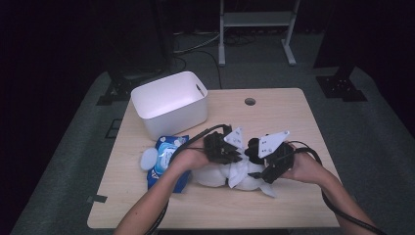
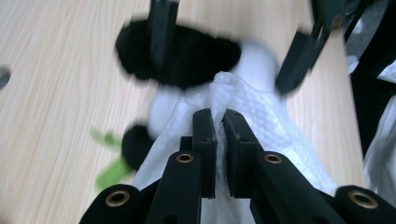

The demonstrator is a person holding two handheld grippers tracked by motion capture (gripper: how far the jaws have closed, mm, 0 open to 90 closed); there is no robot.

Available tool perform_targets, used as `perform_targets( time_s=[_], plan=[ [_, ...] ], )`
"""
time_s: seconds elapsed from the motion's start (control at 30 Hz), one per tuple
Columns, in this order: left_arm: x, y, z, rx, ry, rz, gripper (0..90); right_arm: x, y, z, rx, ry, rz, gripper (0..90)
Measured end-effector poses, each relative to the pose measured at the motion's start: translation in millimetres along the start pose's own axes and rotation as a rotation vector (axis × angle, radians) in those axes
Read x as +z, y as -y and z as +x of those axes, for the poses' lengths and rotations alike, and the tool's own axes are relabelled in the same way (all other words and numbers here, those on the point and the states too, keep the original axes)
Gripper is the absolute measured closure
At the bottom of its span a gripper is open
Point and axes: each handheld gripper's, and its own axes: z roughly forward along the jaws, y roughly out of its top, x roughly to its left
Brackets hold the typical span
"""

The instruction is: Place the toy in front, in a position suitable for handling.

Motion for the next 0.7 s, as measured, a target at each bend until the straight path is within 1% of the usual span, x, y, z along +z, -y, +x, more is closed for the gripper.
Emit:
perform_targets(
  time_s=[0.03, 0.07, 0.1, 0.13, 0.17, 0.2, 0.23, 0.3, 0.33, 0.37, 0.47, 0.53, 0.6, 0.63, 0.7],
  plan=[
    [0.0, 0.0, 0.0, 0.0, 0.0, 0.0, 83.7, 0.0, 0.0, 0.0, 0.0, 0.0, 0.0, 13.7],
    [-6.1, 13.5, 0.4, -0.026, -0.013, 0.02, 83.7, -0.5, 0.4, -0.9, 0.008, -0.003, 0.005, 13.7],
    [-6.1, 13.5, 0.4, -0.026, -0.013, 0.02, 83.6, -0.5, 0.4, -0.9, 0.008, -0.003, 0.005, 13.7],
    [-8.6, 19.6, 1.2, -0.041, -0.015, 0.005, 83.6, -0.8, 1.4, -3.0, 0.01, -0.007, 0.003, 13.8],
    [-15.1, 29.1, 2.8, -0.055, -0.007, -0.012, 83.5, -0.6, 1.3, -3.6, 0.012, -0.011, -0.004, 13.8],
    [-17.2, 31.7, 2.7, -0.065, -0.007, -0.021, 83.5, 0.0, 0.9, -3.9, 0.007, -0.011, -0.003, 13.9],
    [-17.2, 31.7, 2.7, -0.065, -0.007, -0.021, 83.5, 0.0, 0.9, -3.9, 0.007, -0.011, -0.003, 13.9],
    [-23.3, 37.1, 2.1, -0.077, -0.016, -0.033, 83.5, 1.2, -0.5, -4.6, 0.003, -0.007, 0.006, 13.9],
    [-27.7, 40.0, 2.2, -0.076, -0.023, -0.033, 83.4, 1.4, -0.6, -6.0, 0.005, -0.007, 0.012, 14.1],
    [-27.7, 40.0, 2.2, -0.076, -0.023, -0.033, 83.3, 1.4, -0.6, -6.0, 0.005, -0.007, 0.012, 14.1],
    [-34.5, 44.8, 1.7, -0.084, -0.033, -0.031, 82.9, 1.3, 0.2, -7.6, 0.019, -0.01, 0.015, 14.1],
    [-37.9, 48.6, 2.4, -0.089, -0.042, -0.025, 82.8, 1.2, 0.6, -8.4, 0.018, -0.005, 0.018, 14.1],
    [-37.1, 53.5, 3.6, -0.102, -0.039, -0.022, 82.8, 1.6, 1.5, -9.8, 0.025, -0.006, 0.013, 14.1],
    [-37.1, 53.5, 3.6, -0.102, -0.039, -0.022, 82.9, 1.6, 1.5, -9.8, 0.025, -0.006, 0.013, 14.1],
    [-32.1, 56.7, 5.6, -0.116, -0.026, -0.028, 82.9, 2.6, -2.2, -8.9, 0.019, 0.004, 0.02, 13.8]
  ],
)
